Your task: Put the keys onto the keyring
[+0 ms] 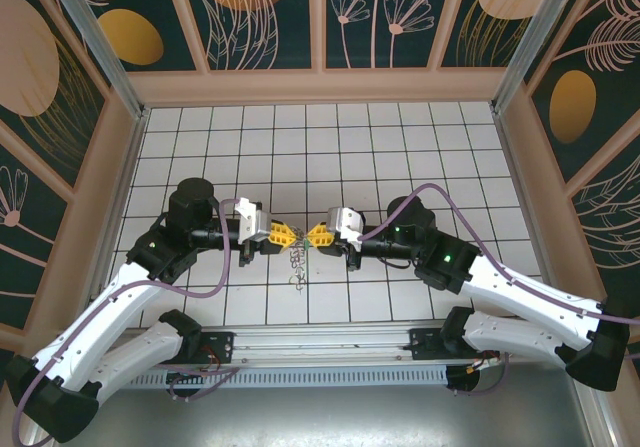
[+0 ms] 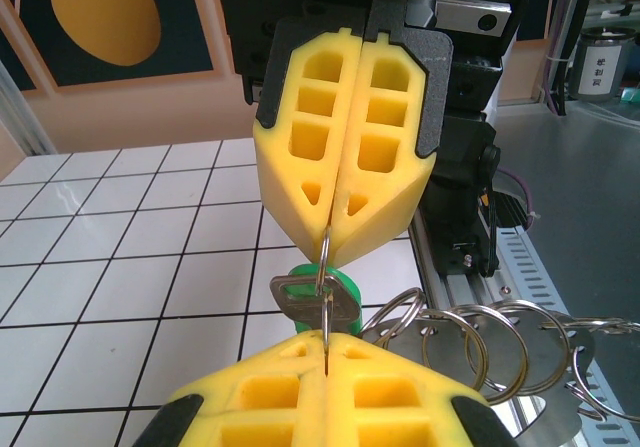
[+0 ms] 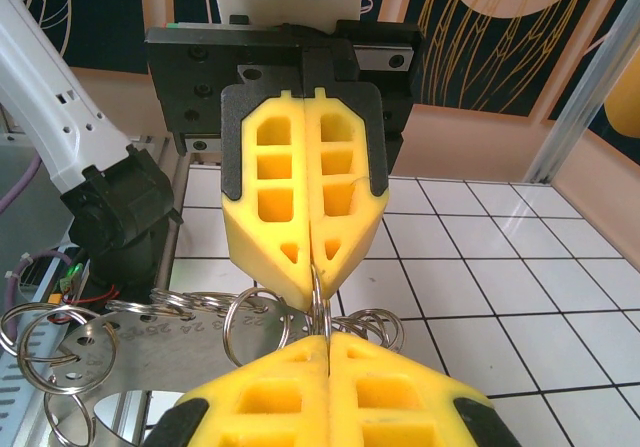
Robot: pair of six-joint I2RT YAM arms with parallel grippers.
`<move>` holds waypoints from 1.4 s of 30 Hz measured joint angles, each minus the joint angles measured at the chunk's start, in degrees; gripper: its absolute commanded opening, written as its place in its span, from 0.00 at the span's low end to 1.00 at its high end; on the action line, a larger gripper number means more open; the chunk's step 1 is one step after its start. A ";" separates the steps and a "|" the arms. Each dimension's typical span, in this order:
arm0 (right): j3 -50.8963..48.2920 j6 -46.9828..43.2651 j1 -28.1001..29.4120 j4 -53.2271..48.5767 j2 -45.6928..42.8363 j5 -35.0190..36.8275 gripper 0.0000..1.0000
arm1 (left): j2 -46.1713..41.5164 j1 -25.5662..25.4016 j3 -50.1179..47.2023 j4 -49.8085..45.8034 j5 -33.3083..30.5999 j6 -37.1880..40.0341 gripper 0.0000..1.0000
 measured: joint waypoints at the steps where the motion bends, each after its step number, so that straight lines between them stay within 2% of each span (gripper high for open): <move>1: 0.00 0.00 0.00 0.00 0.00 -0.07 0.00 | 0.00 0.00 0.00 0.00 0.00 0.02 0.00; 42: 0.00 0.02 -1.18 -1.46 -0.31 -1.16 0.00 | -0.04 0.00 0.00 -0.02 -0.90 0.44 0.00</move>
